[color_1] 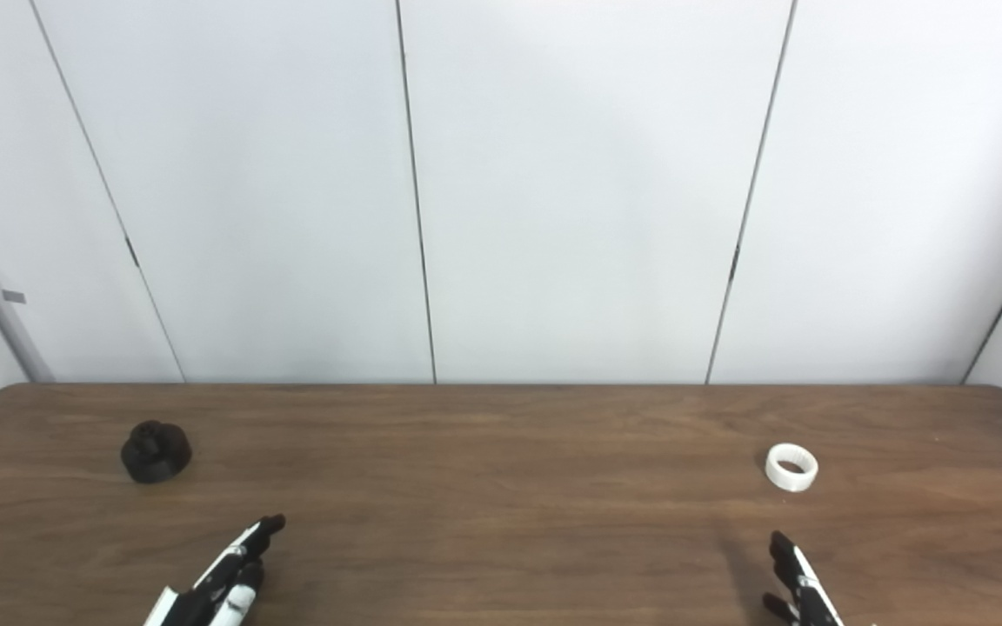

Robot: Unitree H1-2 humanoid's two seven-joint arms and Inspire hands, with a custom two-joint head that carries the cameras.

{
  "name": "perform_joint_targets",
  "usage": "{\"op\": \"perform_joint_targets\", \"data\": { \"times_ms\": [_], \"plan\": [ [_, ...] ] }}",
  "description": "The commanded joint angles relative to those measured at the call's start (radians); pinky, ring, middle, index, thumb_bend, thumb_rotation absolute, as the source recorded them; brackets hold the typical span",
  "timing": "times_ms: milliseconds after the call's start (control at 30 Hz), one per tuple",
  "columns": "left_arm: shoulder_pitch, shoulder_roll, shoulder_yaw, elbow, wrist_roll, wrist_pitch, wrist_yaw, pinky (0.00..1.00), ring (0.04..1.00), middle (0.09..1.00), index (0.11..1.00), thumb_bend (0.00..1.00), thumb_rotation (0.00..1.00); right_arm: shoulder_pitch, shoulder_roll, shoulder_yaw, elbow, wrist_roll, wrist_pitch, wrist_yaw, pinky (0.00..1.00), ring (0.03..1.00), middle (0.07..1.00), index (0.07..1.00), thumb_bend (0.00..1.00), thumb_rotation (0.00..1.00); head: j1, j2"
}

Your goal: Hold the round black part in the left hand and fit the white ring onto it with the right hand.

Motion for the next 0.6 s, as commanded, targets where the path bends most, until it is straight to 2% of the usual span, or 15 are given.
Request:
{"op": "perform_joint_targets", "data": {
  "times_ms": [0,233,367,467,567],
  "plan": [
    [-0.012,0.009,0.001,-0.017,0.0,-0.043,0.005,1.0,1.0,1.0,0.934,0.35,0.75,0.003,-0.005,-0.008,-0.013,0.003,0.001,-0.002,0.92,1.0,1.0,1.0,0.45,0.59,0.002,0.003],
    [-0.01,0.008,-0.002,-0.026,0.0,-0.04,0.004,1.0,1.0,1.0,0.934,0.3,0.73,0.005,-0.008,-0.01,-0.018,-0.002,-0.003,-0.004,0.91,1.0,1.0,1.0,0.45,0.6,0.003,0.014],
    [-0.01,0.007,-0.003,-0.033,0.003,-0.033,0.006,1.0,1.0,1.0,0.937,0.34,0.74,0.006,-0.009,-0.012,-0.026,0.006,0.006,0.0,0.92,1.0,1.0,1.0,0.46,0.61,0.006,0.026],
    [-0.011,0.006,-0.004,-0.037,0.005,-0.03,0.007,1.0,1.0,1.0,0.938,0.36,0.75,0.006,-0.013,-0.015,-0.03,0.006,0.012,0.001,0.93,1.0,1.0,1.0,0.47,0.61,0.016,0.044],
    [-0.009,0.003,-0.007,-0.053,0.002,-0.015,0.007,1.0,1.0,1.0,0.943,0.37,0.74,0.009,-0.021,-0.021,-0.041,0.011,0.017,0.003,0.92,1.0,1.0,1.0,0.48,0.63,0.047,0.081]
  ]
}}
